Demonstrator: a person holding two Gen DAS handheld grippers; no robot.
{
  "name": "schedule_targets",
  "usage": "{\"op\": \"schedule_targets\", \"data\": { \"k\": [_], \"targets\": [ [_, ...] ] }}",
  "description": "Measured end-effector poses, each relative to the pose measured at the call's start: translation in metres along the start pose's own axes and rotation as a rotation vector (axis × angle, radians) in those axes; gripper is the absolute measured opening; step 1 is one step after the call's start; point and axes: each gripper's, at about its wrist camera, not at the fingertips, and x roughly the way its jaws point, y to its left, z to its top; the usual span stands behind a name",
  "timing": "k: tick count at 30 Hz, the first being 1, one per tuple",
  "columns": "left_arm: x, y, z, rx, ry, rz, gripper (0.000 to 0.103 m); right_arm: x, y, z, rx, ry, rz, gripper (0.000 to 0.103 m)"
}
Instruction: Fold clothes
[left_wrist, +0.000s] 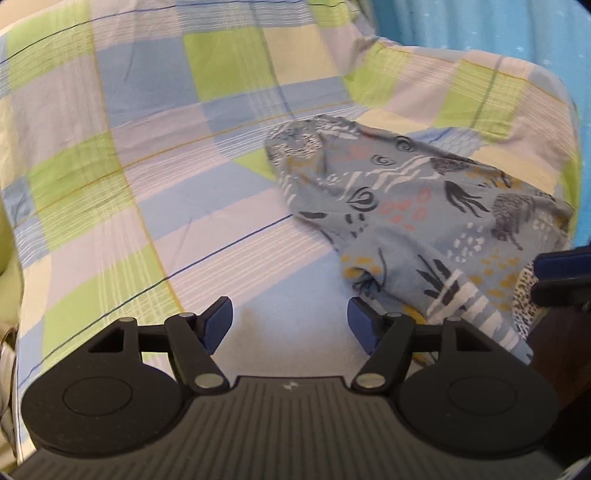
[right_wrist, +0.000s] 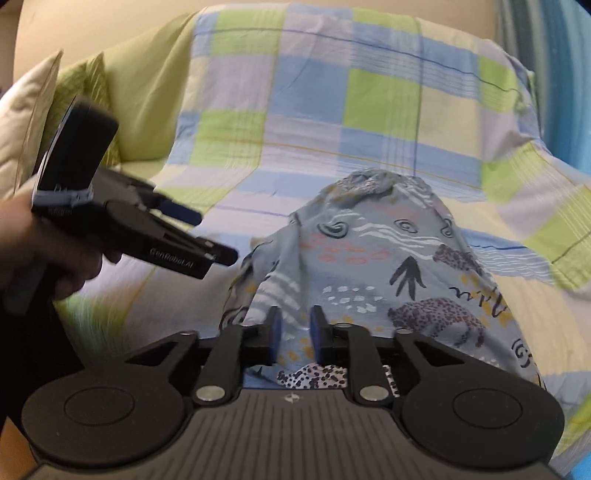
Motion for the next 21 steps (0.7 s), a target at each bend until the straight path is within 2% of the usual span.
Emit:
{"op": "schedule_targets", "data": {
  "k": [4, 8, 10, 11, 15, 21],
  "targets": [
    [0.011, -0.016, 0.002, 0.092, -0.028, -0.039, 0.068, 0.006, 0.004, 0.0, -0.024, 0.017, 0.008, 0.04],
    [0.026, -0.023, 0.006, 0.095, -0.062, -0.023, 0.07, 0.008, 0.001, -0.001, -0.005, 0.023, 0.005, 0.043],
    [0.029, -0.017, 0.009, 0.071, -0.071, 0.05, 0.07, 0.007, -0.001, -0.001, 0.002, 0.028, -0.005, 0.043],
    [0.027, -0.01, 0.009, 0.038, -0.071, 0.064, 0.07, 0.007, -0.001, -0.001, 0.005, 0.028, -0.01, 0.043],
    [0.013, 0.013, 0.005, -0.066, -0.073, 0.051, 0.07, 0.006, -0.001, -0.002, -0.01, 0.029, -0.015, 0.043],
    [0.019, 0.022, -0.003, -0.154, -0.042, 0.019, 0.07, 0.013, 0.023, -0.003, -0.163, 0.046, 0.005, 0.043]
  ]
}}
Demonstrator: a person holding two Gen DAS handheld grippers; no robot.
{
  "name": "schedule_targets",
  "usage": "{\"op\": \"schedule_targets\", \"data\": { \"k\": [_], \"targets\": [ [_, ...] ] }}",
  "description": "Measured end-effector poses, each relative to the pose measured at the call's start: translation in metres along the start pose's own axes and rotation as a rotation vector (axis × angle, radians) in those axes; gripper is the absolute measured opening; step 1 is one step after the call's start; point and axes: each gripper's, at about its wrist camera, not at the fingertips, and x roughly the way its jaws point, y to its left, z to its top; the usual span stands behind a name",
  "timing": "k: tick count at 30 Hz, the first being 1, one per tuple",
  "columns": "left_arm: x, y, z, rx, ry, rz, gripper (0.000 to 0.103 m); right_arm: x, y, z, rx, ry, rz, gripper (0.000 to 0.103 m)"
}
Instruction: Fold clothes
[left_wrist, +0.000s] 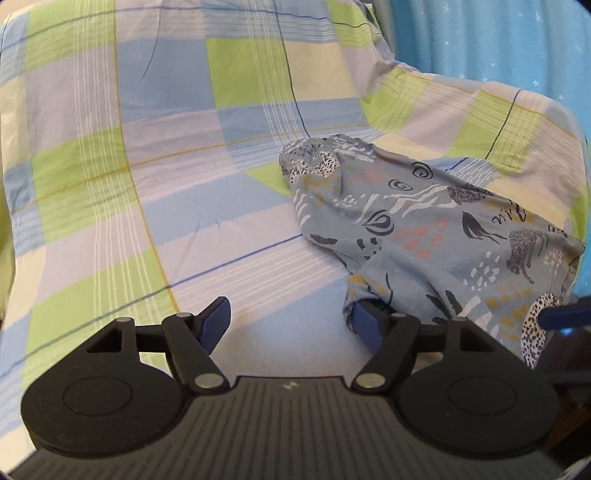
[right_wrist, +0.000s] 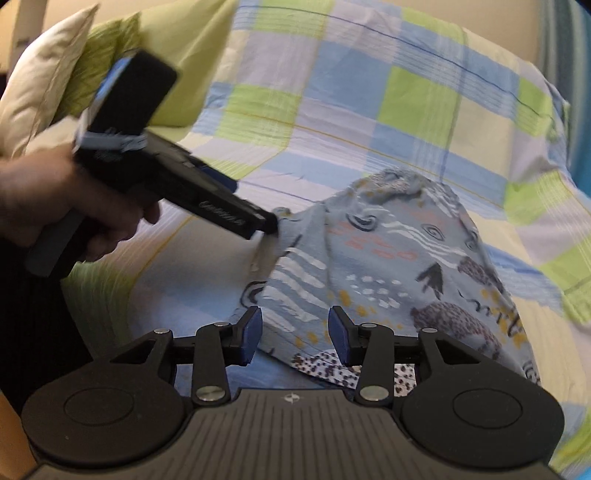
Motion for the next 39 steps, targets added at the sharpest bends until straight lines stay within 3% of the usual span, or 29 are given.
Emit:
{"op": "schedule_targets", "data": {
  "k": [4, 9, 11, 13, 15, 19, 22, 25, 27, 32, 33, 36, 37, 39],
  "targets": [
    [0.002, 0.01, -0.003, -0.075, 0.023, -0.029, 0.07, 0.008, 0.007, 0.001, -0.042, 0.013, 0.013, 0.042],
    [-0.003, 0.013, -0.005, -0.07, 0.022, -0.016, 0.07, 0.015, 0.015, 0.004, -0.093, 0.016, 0.015, 0.039],
    [-0.007, 0.016, -0.005, -0.073, 0.019, -0.016, 0.07, 0.021, 0.016, 0.006, -0.086, 0.037, 0.018, 0.034],
    [-0.012, 0.02, -0.006, -0.078, 0.015, -0.024, 0.07, 0.025, 0.006, 0.007, -0.005, 0.06, 0.036, 0.01],
    [-0.016, 0.024, -0.006, -0.08, 0.009, -0.032, 0.07, 0.021, -0.013, 0.008, 0.132, 0.043, 0.06, 0.001],
    [-0.023, 0.019, -0.005, -0.037, -0.015, -0.058, 0.071, 0.003, -0.063, 0.004, 0.489, -0.067, 0.118, 0.001],
    [-0.027, 0.013, -0.004, -0.001, -0.032, -0.079, 0.072, -0.007, -0.104, -0.016, 0.86, -0.2, 0.286, 0.001],
    [-0.027, 0.001, -0.003, 0.073, -0.047, -0.113, 0.074, 0.008, -0.115, -0.03, 1.023, -0.151, 0.41, 0.002],
    [-0.026, -0.014, -0.006, 0.178, -0.059, -0.109, 0.074, 0.012, -0.112, -0.03, 1.017, -0.117, 0.43, 0.002],
    [-0.021, -0.055, -0.02, 0.484, -0.122, -0.052, 0.074, 0.011, -0.112, -0.03, 1.029, -0.127, 0.449, 0.002],
    [-0.019, -0.057, -0.02, 0.5, -0.139, -0.041, 0.074, 0.012, -0.111, -0.03, 1.023, -0.117, 0.449, 0.002],
    [-0.017, -0.057, -0.015, 0.476, -0.191, -0.018, 0.073, 0.014, -0.104, -0.025, 0.956, -0.083, 0.407, 0.005],
    [-0.017, -0.051, -0.01, 0.419, -0.198, -0.011, 0.073, 0.014, -0.101, -0.022, 0.916, -0.07, 0.376, 0.013],
    [-0.016, -0.028, 0.002, 0.246, -0.189, 0.003, 0.073, 0.011, -0.093, -0.016, 0.817, -0.057, 0.29, 0.017]
  ]
}}
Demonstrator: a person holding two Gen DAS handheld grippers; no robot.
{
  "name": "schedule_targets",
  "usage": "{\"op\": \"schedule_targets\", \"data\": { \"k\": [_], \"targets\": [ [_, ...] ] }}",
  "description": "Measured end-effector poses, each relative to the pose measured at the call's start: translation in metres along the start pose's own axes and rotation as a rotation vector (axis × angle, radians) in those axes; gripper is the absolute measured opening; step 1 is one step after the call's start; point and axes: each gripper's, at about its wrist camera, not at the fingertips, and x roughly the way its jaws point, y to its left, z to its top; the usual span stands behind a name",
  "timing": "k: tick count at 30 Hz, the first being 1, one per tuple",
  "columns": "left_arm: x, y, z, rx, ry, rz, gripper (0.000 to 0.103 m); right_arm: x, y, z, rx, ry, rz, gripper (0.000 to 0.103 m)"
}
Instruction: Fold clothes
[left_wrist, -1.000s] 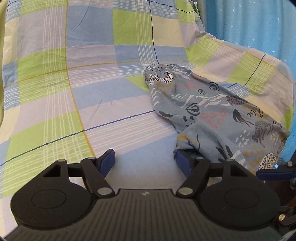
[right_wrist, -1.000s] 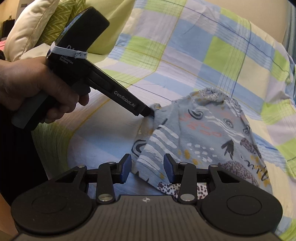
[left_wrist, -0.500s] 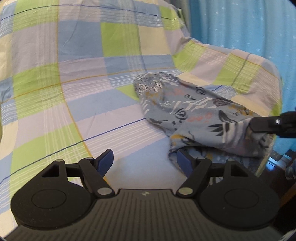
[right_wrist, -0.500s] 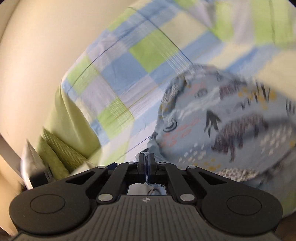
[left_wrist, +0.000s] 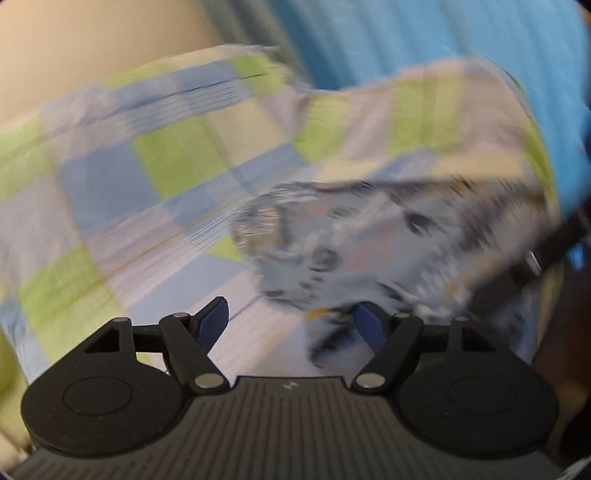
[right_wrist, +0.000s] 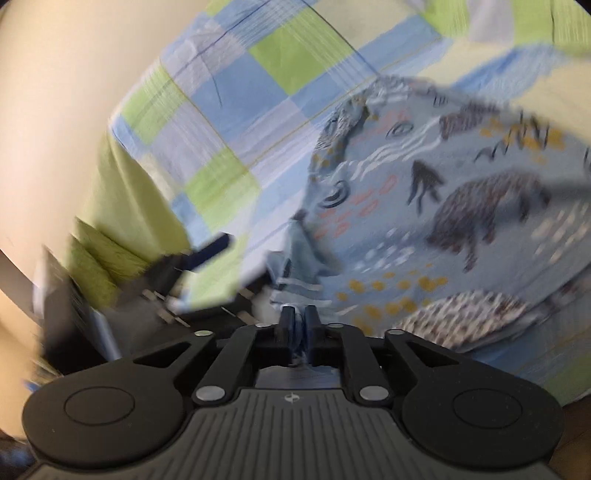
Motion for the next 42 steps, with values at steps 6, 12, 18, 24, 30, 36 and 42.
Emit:
{"op": "schedule_targets", "data": {
  "k": [6, 12, 18, 24, 30, 36, 42],
  "targets": [
    [0.008, 0.057, -0.007, -0.299, 0.098, 0.057, 0.068, 0.002, 0.039, -0.015, -0.368, -0.022, -0.156, 0.028],
    [-0.003, 0.046, -0.005, -0.139, 0.063, 0.031, 0.069, 0.02, 0.084, -0.052, -0.824, 0.012, -0.261, 0.028],
    [-0.008, -0.008, -0.015, 0.243, 0.026, -0.026, 0.076, 0.041, 0.08, -0.054, -0.853, 0.084, -0.288, 0.01],
    [0.007, -0.026, -0.014, 0.297, 0.027, -0.017, 0.076, 0.024, 0.039, -0.015, -0.359, 0.03, -0.072, 0.001],
    [0.019, 0.009, -0.008, 0.073, 0.096, 0.053, 0.082, 0.033, 0.032, -0.017, -0.31, 0.135, -0.04, 0.008],
    [0.015, 0.027, -0.008, -0.06, 0.121, 0.015, 0.082, 0.025, 0.049, -0.027, -0.487, 0.078, -0.11, 0.015],
    [0.013, 0.039, -0.009, -0.165, 0.147, -0.029, 0.082, 0.033, 0.058, -0.04, -0.601, 0.119, -0.162, 0.006]
  ]
}}
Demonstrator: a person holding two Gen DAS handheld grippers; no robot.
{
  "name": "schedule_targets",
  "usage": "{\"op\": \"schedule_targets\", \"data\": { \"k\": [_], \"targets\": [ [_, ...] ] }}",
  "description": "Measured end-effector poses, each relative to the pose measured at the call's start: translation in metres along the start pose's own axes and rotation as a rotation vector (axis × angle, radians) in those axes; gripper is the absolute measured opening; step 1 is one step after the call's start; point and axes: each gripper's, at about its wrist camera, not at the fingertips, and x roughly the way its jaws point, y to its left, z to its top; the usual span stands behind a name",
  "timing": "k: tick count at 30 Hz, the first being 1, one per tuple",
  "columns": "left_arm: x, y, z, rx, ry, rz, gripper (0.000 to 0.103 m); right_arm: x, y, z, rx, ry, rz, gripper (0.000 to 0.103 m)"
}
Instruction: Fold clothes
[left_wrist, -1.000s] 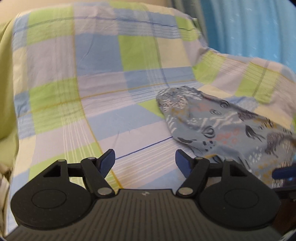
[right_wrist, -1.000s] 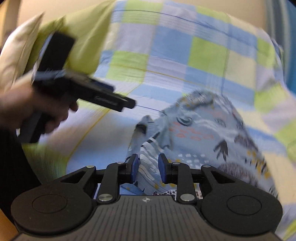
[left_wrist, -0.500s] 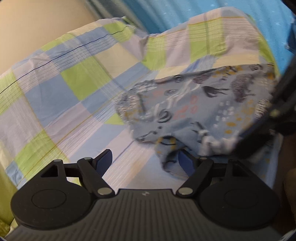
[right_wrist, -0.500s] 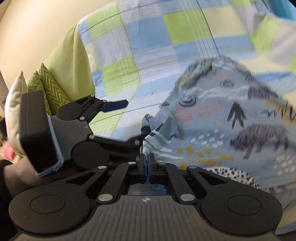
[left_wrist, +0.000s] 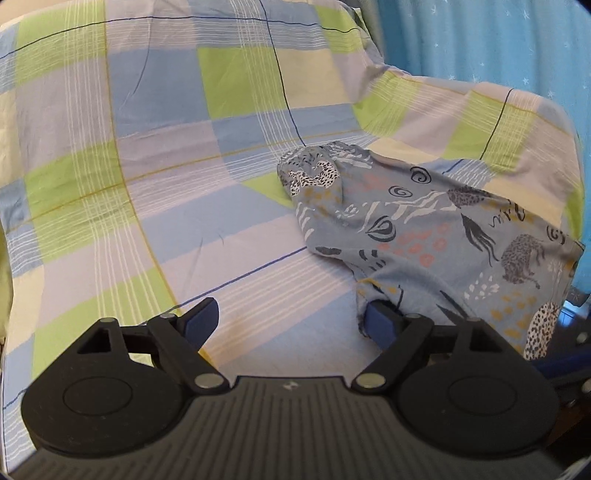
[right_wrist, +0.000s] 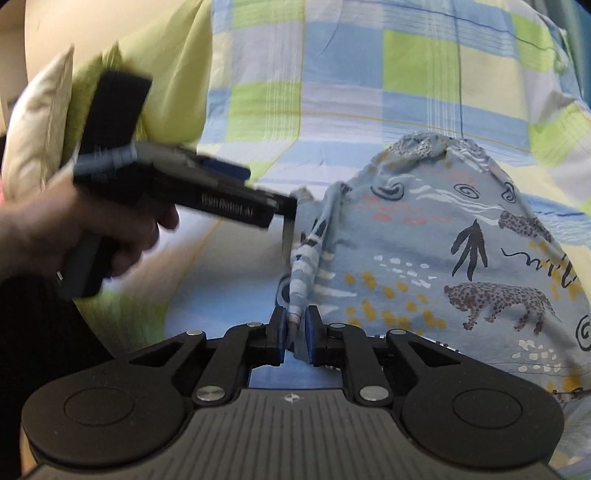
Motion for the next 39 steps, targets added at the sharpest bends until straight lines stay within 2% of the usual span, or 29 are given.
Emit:
{"op": "schedule_targets", "data": {
  "k": [2, 4, 7, 8, 10, 14, 17, 19, 21, 22, 24, 29, 32, 35, 38, 39],
  "targets": [
    [-0.003, -0.003, 0.0, 0.028, -0.007, 0.004, 0.083, -0.001, -0.001, 0.003, 0.039, -0.034, 0.046, 0.003],
    [-0.009, -0.003, -0.001, 0.059, -0.016, 0.014, 0.083, 0.0, -0.003, 0.006, 0.059, -0.045, 0.054, 0.004],
    [-0.017, -0.003, -0.002, 0.113, -0.033, 0.046, 0.083, 0.005, 0.0, 0.005, 0.04, -0.017, 0.056, 0.013],
    [-0.02, -0.001, -0.002, 0.121, -0.041, 0.051, 0.083, 0.006, 0.002, 0.004, 0.018, -0.005, 0.057, 0.014],
    [-0.026, 0.001, -0.002, 0.133, -0.064, 0.061, 0.086, 0.003, 0.012, 0.0, -0.057, 0.005, 0.041, 0.028],
    [-0.04, -0.003, -0.003, 0.218, -0.122, 0.063, 0.089, 0.007, 0.041, -0.012, -0.303, 0.031, -0.073, 0.032],
    [-0.05, -0.018, -0.009, 0.381, -0.173, 0.047, 0.09, 0.017, 0.053, -0.018, -0.426, 0.045, -0.123, 0.031],
    [-0.056, -0.03, -0.018, 0.534, -0.216, 0.042, 0.093, 0.019, 0.052, -0.018, -0.438, 0.044, -0.14, 0.025],
    [-0.062, -0.042, -0.03, 0.694, -0.259, 0.048, 0.095, 0.02, 0.05, -0.017, -0.43, 0.044, -0.146, 0.02],
    [-0.065, -0.046, -0.036, 0.758, -0.278, 0.038, 0.096, 0.02, 0.048, -0.016, -0.418, 0.043, -0.147, 0.01],
    [-0.067, -0.052, -0.047, 0.864, -0.298, 0.003, 0.096, 0.018, 0.043, -0.015, -0.381, 0.033, -0.144, 0.001],
    [-0.058, -0.076, -0.07, 1.07, -0.314, -0.067, 0.095, -0.005, 0.035, -0.011, -0.295, -0.051, -0.115, 0.001],
    [-0.049, -0.092, -0.081, 1.198, -0.337, -0.099, 0.088, -0.017, 0.035, -0.012, -0.291, -0.085, -0.114, 0.001],
    [-0.036, -0.108, -0.091, 1.335, -0.383, -0.098, 0.074, -0.02, 0.04, -0.016, -0.345, -0.081, -0.125, 0.001],
    [-0.026, -0.117, -0.093, 1.397, -0.416, -0.102, 0.053, -0.022, 0.044, -0.022, -0.4, -0.082, -0.14, 0.001],
    [-0.022, -0.119, -0.092, 1.402, -0.406, -0.107, 0.033, -0.024, 0.043, -0.023, -0.399, -0.085, -0.139, 0.0]
  ]
}}
